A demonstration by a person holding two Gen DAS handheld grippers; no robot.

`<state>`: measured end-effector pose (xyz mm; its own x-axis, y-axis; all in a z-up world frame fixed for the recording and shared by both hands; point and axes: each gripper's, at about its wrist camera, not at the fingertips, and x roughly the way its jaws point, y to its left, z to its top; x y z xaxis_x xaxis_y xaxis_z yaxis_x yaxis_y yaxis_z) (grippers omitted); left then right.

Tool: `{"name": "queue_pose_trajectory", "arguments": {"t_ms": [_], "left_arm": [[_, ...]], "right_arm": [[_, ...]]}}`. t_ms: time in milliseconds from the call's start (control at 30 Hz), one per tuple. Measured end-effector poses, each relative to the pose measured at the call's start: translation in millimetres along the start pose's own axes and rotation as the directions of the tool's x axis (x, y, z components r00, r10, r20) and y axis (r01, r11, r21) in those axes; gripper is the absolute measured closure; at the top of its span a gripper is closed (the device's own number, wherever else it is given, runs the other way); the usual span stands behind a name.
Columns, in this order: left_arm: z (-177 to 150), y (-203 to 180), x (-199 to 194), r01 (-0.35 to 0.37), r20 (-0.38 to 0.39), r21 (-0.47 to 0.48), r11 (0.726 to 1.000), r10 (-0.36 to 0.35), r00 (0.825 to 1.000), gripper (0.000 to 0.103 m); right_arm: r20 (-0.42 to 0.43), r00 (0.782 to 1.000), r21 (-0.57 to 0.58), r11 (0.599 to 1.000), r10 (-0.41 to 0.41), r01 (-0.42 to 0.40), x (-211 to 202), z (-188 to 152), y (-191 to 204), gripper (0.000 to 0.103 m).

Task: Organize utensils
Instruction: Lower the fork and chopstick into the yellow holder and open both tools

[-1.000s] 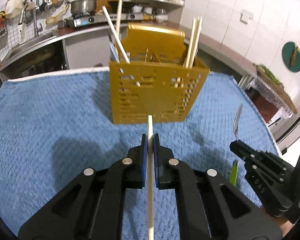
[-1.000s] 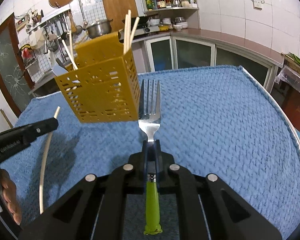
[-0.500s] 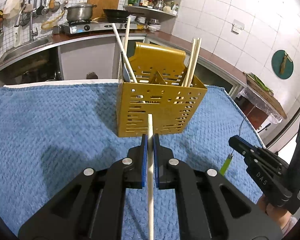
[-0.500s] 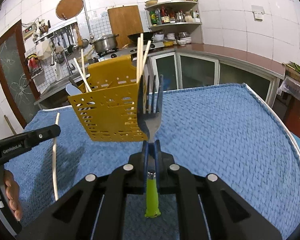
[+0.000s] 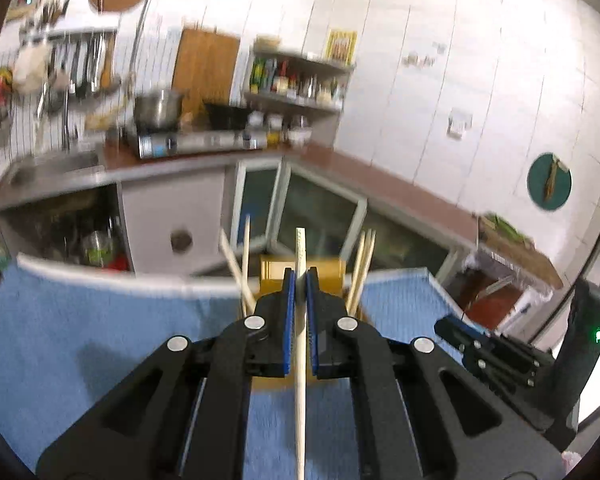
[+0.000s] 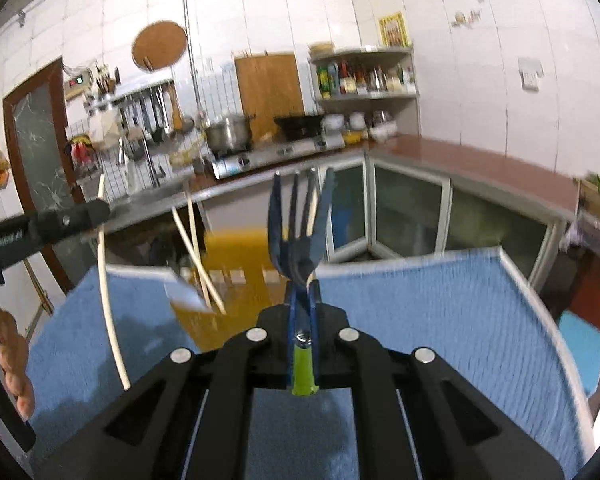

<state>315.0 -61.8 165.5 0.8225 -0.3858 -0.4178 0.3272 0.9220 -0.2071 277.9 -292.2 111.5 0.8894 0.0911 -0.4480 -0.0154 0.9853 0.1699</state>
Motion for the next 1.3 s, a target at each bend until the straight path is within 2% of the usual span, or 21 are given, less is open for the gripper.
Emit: {"name": "queue_pose_trajectory", "arguments": {"t_ms": [67,167,267,367,467,567,633,1033,1167,1300], "left_arm": [[28,-6,-6,-0.015,0.072,0.022,1.000,0.014,0.997,0.099],[62,-16,-1,-0.067,0.170,0.059,0.996,0.056,0.984,0.099],[75,-18,22,-0.115,0.243,0.068,0.991,0.095,0.965,0.099],[70,-15,48,-0.121,0.265,0.050,0.991,0.104,0.959,0.099],[54,-10,73,-0.121,0.231,0.027,0.992,0.111,0.966,0.099],[30,-10,87,-0.158,0.234,0.064,0.985,0.139,0.962,0.099],[16,-8,96,-0.161,0.212,0.082,0.984,0.140,0.967,0.099],[-36,15,119,-0.160,0.063,0.089,0.983,0.155,0.986,0.097],[-45,17,118,-0.179,0.043,0.101,0.979,0.175,0.984,0.094],[-44,29,107,-0.178,0.008,0.052,0.983,0.178,0.984,0.089]], "right_arm": [[0.031,1.000,-0.011,1.000,0.006,-0.006,-3,23,4,0.097],[0.059,0.998,-0.030,1.000,0.003,-0.002,-1,54,11,0.097],[0.067,0.998,-0.043,0.999,-0.005,0.008,10,71,18,0.097],[0.054,0.999,-0.039,0.999,-0.007,0.009,25,73,20,0.097],[0.029,1.000,-0.044,0.999,-0.005,0.007,44,62,21,0.097],[0.011,1.000,-0.057,0.998,-0.009,0.010,61,51,20,0.097],[-0.004,1.000,-0.062,0.998,-0.012,0.012,73,43,19,0.097],[-0.119,0.993,-0.075,0.997,-0.024,0.015,122,-7,15,0.097],[-0.113,0.993,-0.080,0.997,-0.029,0.020,129,-22,15,0.097],[-0.087,0.996,-0.050,0.999,-0.003,-0.002,127,-27,9,0.096]]}}
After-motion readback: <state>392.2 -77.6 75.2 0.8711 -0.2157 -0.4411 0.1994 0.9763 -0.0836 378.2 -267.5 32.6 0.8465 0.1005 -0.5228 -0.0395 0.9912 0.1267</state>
